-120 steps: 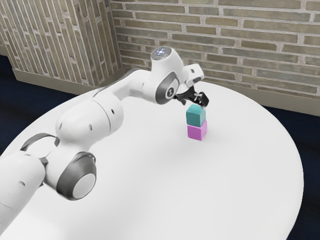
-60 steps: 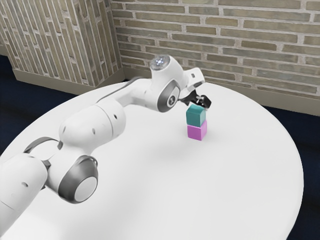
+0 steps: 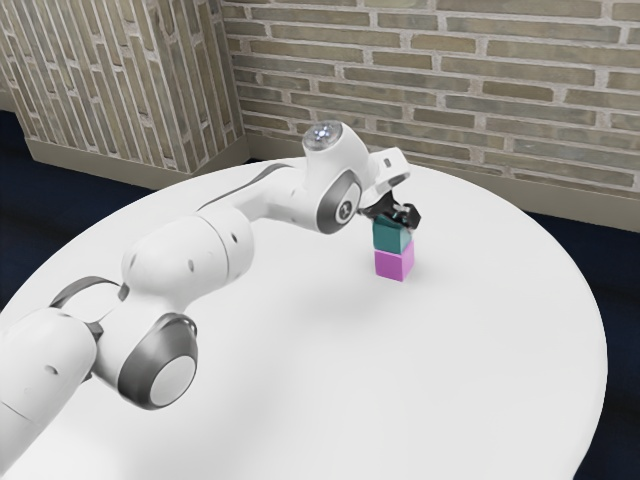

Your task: Pick up the blue block with one arm, and put the blue block on the table with one arm

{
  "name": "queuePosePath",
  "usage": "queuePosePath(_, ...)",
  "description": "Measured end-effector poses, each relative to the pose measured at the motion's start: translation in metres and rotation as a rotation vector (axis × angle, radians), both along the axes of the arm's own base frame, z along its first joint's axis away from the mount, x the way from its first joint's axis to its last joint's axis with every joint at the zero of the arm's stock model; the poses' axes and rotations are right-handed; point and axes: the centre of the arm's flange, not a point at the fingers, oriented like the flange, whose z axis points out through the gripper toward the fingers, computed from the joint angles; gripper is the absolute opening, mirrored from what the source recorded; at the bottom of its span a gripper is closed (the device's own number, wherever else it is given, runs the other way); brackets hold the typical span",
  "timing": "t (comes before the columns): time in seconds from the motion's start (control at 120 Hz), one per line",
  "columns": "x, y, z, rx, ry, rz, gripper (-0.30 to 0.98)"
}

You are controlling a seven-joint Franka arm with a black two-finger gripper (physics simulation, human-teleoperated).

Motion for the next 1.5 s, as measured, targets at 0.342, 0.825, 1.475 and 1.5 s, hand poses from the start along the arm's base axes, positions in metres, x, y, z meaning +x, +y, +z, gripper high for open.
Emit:
queuePosePath(0.342, -0.002, -0.004, 0.021, 0.009, -0.004, -0.004, 0.39)
queuePosePath(0.825, -0.029, -0.105, -0.009, 0.015, 0.042, -0.121, 0.43)
queuePosePath(1.475, -0.042, -0.108, 0.047, 0.106, 0.112, -0.163, 0.67)
queuePosePath(1.5, -0.043, -0.108, 0.047, 0.109, 0.115, -0.166, 0.67)
